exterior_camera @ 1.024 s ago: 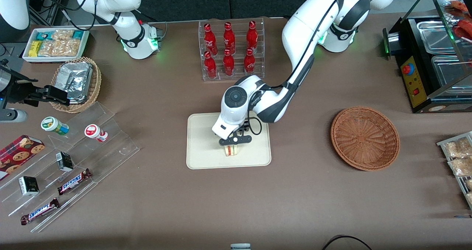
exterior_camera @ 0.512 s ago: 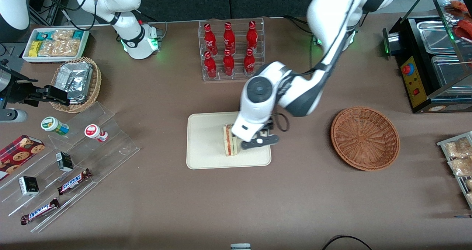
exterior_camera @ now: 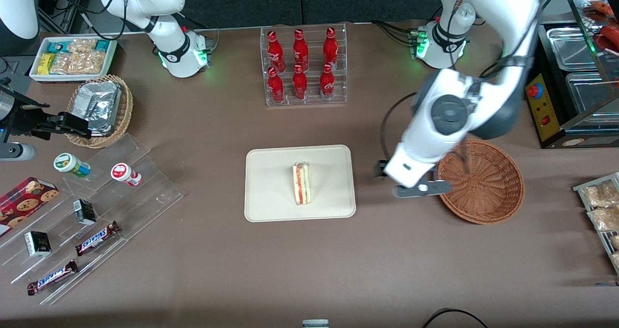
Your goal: Place sandwich from basket to tray
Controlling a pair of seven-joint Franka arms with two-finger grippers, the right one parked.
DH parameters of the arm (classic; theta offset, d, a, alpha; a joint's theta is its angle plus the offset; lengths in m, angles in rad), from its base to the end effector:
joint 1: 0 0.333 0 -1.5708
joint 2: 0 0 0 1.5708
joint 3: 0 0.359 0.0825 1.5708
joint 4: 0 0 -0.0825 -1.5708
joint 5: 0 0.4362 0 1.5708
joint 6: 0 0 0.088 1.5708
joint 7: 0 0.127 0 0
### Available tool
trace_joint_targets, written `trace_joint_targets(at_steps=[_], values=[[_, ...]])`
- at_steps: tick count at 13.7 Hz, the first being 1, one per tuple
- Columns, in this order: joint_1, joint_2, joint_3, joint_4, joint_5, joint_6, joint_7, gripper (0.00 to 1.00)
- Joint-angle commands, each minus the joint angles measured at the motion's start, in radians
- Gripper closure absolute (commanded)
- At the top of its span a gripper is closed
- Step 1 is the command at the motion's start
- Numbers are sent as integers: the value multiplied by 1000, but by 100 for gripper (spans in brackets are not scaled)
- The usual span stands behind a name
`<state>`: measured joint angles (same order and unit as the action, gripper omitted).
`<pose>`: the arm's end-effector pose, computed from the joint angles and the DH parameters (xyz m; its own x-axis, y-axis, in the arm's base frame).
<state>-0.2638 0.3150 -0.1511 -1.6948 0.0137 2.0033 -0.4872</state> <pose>0.6505 -0.2756 0.4127 0.9971 0.0734 -0.0186 0.0740 -0.9968 0.0289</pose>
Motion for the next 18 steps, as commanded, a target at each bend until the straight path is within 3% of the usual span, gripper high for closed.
trace_joint_targets(at_steps=[1,5,18], values=[[130,-131,-13,-133,-35,-21,181,1],[293,-210,-10,-141,-35,-115,370,1],[368,-344,-2,-37,-34,-308,377,0]])
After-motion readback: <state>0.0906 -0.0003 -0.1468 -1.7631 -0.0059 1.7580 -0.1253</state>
